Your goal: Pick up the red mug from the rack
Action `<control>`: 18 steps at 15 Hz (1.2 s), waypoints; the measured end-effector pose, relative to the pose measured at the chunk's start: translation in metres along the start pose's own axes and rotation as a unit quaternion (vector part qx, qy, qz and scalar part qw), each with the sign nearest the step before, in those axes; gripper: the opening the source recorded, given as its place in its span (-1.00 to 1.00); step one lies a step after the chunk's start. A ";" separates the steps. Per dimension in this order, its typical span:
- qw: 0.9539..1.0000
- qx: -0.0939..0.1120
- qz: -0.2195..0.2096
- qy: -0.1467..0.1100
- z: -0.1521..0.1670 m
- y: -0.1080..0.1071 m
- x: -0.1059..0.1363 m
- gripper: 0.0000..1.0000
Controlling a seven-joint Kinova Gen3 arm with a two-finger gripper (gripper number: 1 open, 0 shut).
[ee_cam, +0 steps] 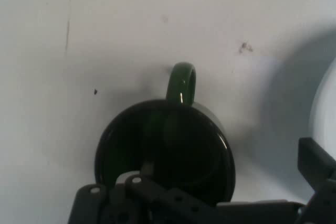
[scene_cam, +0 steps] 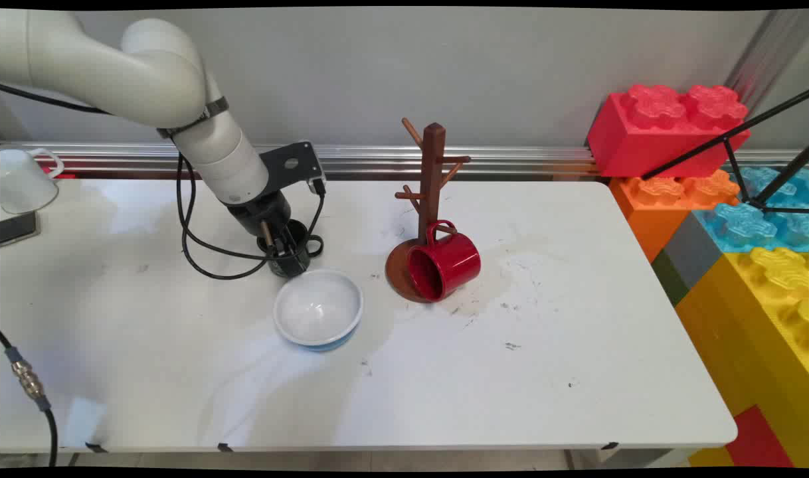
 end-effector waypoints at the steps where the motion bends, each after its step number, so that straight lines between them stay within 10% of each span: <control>1: 1.000 0.000 0.001 0.002 -0.002 -0.001 0.000 1.00; 12: 0.999 -0.012 -0.016 0.038 -0.061 -0.010 0.001 1.00; 18: 0.993 -0.033 -0.057 0.099 -0.115 -0.003 -0.004 1.00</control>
